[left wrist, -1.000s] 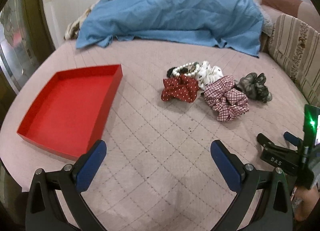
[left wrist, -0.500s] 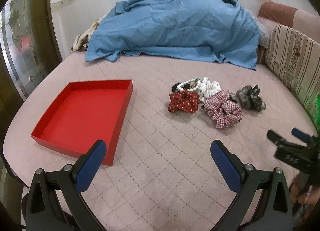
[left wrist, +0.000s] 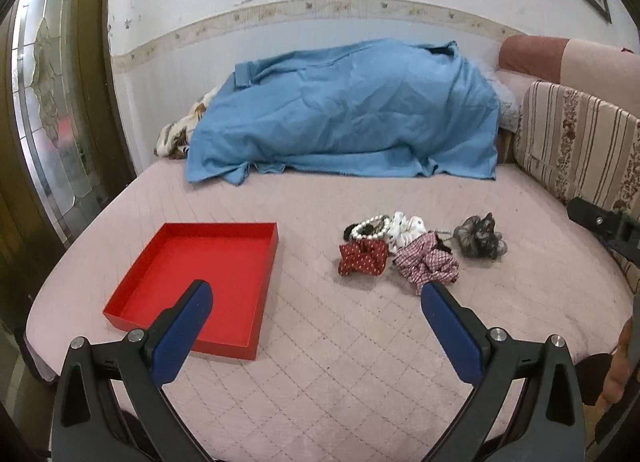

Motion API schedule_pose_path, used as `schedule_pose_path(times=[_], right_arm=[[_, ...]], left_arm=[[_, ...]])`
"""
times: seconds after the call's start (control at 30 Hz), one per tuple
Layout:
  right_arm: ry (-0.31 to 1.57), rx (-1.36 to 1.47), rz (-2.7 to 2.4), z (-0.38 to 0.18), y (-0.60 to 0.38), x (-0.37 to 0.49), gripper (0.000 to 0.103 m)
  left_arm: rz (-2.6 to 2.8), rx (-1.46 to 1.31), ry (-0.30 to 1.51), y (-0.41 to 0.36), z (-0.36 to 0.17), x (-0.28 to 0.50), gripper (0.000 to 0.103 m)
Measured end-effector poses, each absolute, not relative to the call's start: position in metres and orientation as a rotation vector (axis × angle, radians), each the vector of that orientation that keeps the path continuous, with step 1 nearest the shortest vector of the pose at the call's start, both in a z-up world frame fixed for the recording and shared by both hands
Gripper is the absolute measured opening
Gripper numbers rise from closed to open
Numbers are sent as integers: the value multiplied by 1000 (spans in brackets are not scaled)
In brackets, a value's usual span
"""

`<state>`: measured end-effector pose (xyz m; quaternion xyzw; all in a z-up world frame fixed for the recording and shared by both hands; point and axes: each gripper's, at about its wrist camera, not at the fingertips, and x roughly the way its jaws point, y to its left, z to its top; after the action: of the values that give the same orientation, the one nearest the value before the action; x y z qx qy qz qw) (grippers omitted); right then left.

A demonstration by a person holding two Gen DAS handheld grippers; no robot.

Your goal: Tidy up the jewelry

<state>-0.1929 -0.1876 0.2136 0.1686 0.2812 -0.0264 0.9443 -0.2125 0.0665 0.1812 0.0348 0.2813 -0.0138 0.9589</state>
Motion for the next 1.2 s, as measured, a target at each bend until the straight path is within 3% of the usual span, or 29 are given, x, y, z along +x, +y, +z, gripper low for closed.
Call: schedule_pose_path(times=[0.3,0.5,1.2], right_arm=[[449,171,-156,258,-179,-210,103],[571,152,-111,233,-172,-199,103],[702,192,-36,185,-173,-171,103]], left_arm=[[-41,51,588,70,191,-218,103],[-47,62,627,69,183,-213,103],[-54,73,792,60,135,-172,103]])
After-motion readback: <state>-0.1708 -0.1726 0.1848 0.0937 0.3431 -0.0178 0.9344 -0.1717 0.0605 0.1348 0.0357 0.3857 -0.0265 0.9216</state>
